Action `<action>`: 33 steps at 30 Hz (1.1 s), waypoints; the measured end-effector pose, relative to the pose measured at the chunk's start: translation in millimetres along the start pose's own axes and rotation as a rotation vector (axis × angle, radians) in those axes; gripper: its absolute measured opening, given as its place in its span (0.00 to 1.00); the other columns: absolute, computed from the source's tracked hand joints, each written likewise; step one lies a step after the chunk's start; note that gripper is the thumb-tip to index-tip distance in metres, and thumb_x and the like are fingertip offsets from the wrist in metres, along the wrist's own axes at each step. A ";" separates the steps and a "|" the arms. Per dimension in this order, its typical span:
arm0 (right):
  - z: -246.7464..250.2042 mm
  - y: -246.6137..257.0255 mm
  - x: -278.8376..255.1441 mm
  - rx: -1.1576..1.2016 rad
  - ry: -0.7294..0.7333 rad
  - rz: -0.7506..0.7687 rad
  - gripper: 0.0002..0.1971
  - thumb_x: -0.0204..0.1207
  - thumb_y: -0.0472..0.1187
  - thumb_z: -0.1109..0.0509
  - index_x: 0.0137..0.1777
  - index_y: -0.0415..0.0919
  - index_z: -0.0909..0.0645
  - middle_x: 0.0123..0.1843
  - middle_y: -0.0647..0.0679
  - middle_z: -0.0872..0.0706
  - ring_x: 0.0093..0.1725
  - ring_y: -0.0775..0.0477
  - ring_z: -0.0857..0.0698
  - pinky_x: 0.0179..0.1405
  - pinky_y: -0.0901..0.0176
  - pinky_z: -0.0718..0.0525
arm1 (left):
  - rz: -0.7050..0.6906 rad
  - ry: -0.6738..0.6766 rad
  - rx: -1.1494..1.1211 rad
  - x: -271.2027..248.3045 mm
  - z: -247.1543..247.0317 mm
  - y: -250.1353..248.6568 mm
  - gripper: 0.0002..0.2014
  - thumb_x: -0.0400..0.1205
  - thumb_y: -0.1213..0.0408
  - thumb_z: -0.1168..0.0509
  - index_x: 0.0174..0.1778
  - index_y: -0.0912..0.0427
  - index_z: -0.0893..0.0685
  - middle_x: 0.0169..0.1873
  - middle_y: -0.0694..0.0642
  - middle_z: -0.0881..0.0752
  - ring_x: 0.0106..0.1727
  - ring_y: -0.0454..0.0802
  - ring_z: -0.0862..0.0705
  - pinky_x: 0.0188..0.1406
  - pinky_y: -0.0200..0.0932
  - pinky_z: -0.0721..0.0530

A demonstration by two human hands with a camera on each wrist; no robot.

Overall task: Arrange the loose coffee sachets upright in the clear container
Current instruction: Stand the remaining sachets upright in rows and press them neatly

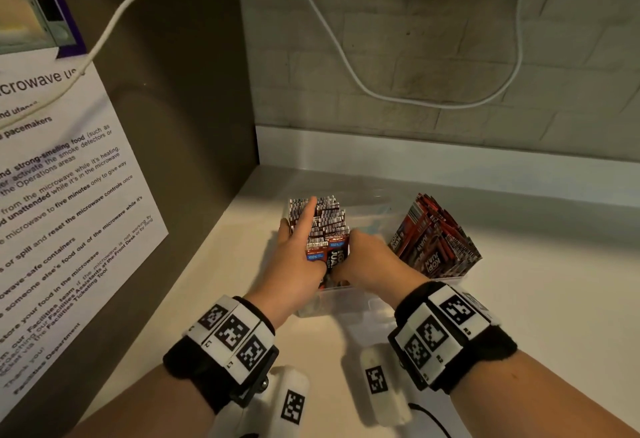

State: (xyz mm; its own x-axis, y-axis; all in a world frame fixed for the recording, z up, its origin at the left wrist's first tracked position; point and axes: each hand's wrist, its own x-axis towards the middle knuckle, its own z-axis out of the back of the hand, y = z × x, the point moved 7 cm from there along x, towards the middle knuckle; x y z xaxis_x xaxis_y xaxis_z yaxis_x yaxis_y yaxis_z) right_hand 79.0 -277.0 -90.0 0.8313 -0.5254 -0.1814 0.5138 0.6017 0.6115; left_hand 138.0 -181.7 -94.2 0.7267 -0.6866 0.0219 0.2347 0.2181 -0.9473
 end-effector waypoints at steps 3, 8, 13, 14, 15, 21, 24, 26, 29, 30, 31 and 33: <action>-1.3 3.1 1.3 0.004 0.013 0.044 0.13 0.69 0.32 0.30 0.55 0.38 0.17 0.53 0.41 0.12 0.54 0.40 0.14 0.47 0.58 0.19 | 0.000 0.022 0.060 -0.2 -2.6 0.6 0.42 0.77 0.83 0.43 0.81 0.37 0.39 0.82 0.47 0.44 0.74 0.45 0.30 0.60 0.31 0.25; -2.7 5.9 -2.8 -0.016 0.012 0.098 0.14 0.72 0.33 0.31 0.58 0.39 0.18 0.56 0.40 0.12 0.57 0.39 0.15 0.57 0.50 0.17 | 0.018 0.039 0.087 1.7 -2.9 1.3 0.41 0.79 0.82 0.44 0.82 0.38 0.38 0.81 0.47 0.42 0.68 0.42 0.29 0.52 0.22 0.25; -3.8 9.3 -5.7 -0.048 0.032 0.127 0.14 0.74 0.33 0.32 0.59 0.39 0.18 0.58 0.39 0.13 0.58 0.38 0.16 0.58 0.49 0.17 | 0.032 0.039 0.081 2.2 -1.9 0.8 0.41 0.78 0.82 0.44 0.81 0.37 0.37 0.79 0.46 0.40 0.63 0.40 0.28 0.45 0.22 0.25; -3.5 9.8 -6.4 -0.043 0.033 0.128 0.14 0.74 0.33 0.31 0.59 0.39 0.18 0.58 0.39 0.13 0.58 0.38 0.16 0.59 0.48 0.17 | 0.035 0.041 0.080 2.2 -2.0 0.6 0.41 0.78 0.83 0.44 0.81 0.37 0.37 0.79 0.46 0.39 0.63 0.40 0.27 0.47 0.25 0.25; -3.3 9.6 -6.8 -0.034 0.033 0.129 0.14 0.73 0.33 0.31 0.60 0.39 0.18 0.58 0.39 0.13 0.58 0.38 0.16 0.59 0.48 0.18 | 0.039 0.043 0.077 2.2 -2.1 0.4 0.41 0.78 0.82 0.44 0.81 0.37 0.37 0.79 0.47 0.39 0.64 0.41 0.27 0.50 0.27 0.24; -5.0 4.8 -4.2 0.008 0.009 0.099 0.17 0.70 0.36 0.28 0.59 0.41 0.19 0.55 0.42 0.12 0.56 0.40 0.15 0.56 0.49 0.16 | 0.036 0.046 0.104 0.8 -1.3 -1.8 0.42 0.79 0.81 0.44 0.83 0.38 0.44 0.81 0.48 0.41 0.65 0.42 0.29 0.54 0.32 0.26; -5.7 7.4 -5.3 0.018 0.016 0.120 0.15 0.72 0.35 0.29 0.59 0.41 0.18 0.57 0.42 0.12 0.57 0.40 0.15 0.57 0.50 0.17 | 0.046 0.052 0.095 0.0 -0.7 -0.4 0.42 0.79 0.82 0.44 0.83 0.38 0.42 0.79 0.46 0.39 0.65 0.43 0.27 0.47 0.27 0.24; -4.7 8.1 -6.7 0.032 0.017 0.128 0.15 0.72 0.34 0.29 0.59 0.40 0.18 0.57 0.41 0.12 0.57 0.40 0.15 0.58 0.50 0.17 | 0.048 0.049 0.068 -0.2 0.0 0.2 0.42 0.78 0.83 0.44 0.82 0.38 0.41 0.78 0.46 0.37 0.66 0.45 0.26 0.48 0.28 0.22; -4.4 3.7 -5.0 0.084 0.010 0.094 0.17 0.70 0.34 0.27 0.59 0.39 0.19 0.56 0.42 0.12 0.56 0.41 0.15 0.58 0.50 0.17 | 0.049 0.035 0.057 -0.3 1.6 0.1 0.43 0.78 0.82 0.43 0.81 0.34 0.42 0.76 0.47 0.34 0.68 0.48 0.25 0.53 0.36 0.21; -4.6 2.1 -4.2 0.106 0.009 0.075 0.19 0.69 0.34 0.26 0.61 0.40 0.20 0.57 0.42 0.13 0.56 0.42 0.15 0.58 0.50 0.16 | 0.047 0.031 0.060 0.0 1.8 -0.2 0.43 0.79 0.82 0.43 0.82 0.34 0.42 0.76 0.47 0.34 0.68 0.48 0.25 0.54 0.37 0.21; -5.2 1.2 -3.0 0.124 0.009 0.066 0.21 0.68 0.36 0.25 0.62 0.41 0.21 0.57 0.43 0.13 0.55 0.43 0.15 0.58 0.49 0.16 | 0.047 0.029 0.058 0.2 1.9 -0.5 0.43 0.79 0.81 0.44 0.82 0.35 0.43 0.76 0.46 0.35 0.68 0.49 0.25 0.55 0.38 0.20; -6.8 1.5 -1.5 0.144 0.012 0.067 0.23 0.67 0.37 0.25 0.63 0.43 0.22 0.57 0.45 0.13 0.56 0.43 0.15 0.59 0.47 0.16 | 0.056 0.036 0.047 0.9 1.1 -1.2 0.44 0.79 0.82 0.45 0.83 0.35 0.45 0.78 0.46 0.36 0.69 0.49 0.25 0.54 0.37 0.20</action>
State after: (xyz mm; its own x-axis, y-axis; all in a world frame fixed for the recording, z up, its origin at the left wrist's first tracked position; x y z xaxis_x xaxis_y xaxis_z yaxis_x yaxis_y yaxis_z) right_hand 80.0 -271.2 -94.1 0.8655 -0.4796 -0.1448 0.4221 0.5423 0.7265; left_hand 139.1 -181.8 -92.6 0.7159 -0.6969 -0.0427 0.2251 0.2882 -0.9307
